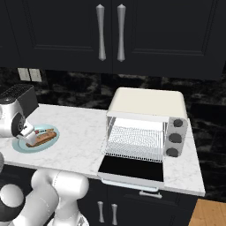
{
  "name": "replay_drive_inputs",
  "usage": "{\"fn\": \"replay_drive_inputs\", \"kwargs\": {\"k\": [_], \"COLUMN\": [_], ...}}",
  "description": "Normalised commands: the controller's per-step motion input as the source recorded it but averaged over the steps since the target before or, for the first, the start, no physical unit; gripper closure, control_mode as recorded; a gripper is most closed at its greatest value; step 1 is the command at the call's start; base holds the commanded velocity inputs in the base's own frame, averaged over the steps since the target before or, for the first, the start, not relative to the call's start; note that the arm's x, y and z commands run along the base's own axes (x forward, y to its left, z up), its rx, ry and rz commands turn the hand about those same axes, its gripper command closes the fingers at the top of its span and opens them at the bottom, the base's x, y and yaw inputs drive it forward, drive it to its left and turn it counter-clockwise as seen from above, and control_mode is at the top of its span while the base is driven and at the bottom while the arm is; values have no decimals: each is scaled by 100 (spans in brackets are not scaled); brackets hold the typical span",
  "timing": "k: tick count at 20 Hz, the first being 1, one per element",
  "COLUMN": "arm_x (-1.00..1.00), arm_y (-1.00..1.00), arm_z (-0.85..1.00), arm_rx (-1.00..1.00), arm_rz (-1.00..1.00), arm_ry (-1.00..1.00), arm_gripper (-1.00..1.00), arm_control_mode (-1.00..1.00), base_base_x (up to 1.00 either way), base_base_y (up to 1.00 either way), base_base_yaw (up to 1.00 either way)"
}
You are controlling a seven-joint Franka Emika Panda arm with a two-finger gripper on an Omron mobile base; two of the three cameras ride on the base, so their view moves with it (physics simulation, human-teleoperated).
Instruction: Pick up the kebab skewer and baguette bread, and place them inside the toaster oven. Close the toaster oven door and start by setting the timer.
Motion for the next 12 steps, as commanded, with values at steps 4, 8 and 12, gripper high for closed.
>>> {"fn": "replay_drive_inputs", "kwargs": {"k": [4, 8, 12], "arm_x": [39, 43, 30], "arm_y": [9, 29, 24], "arm_z": [-32, -31, -19], "arm_rx": [0, -2, -4], "arm_rz": [0, 0, 0], "arm_ry": [4, 7, 2], "arm_gripper": [-100, -100, -100], "arm_control_mode": [-100, -100, -100], "base_base_x": [0, 0, 0], "base_base_y": [0, 0, 0], "base_base_yaw": [0, 0, 0]}}
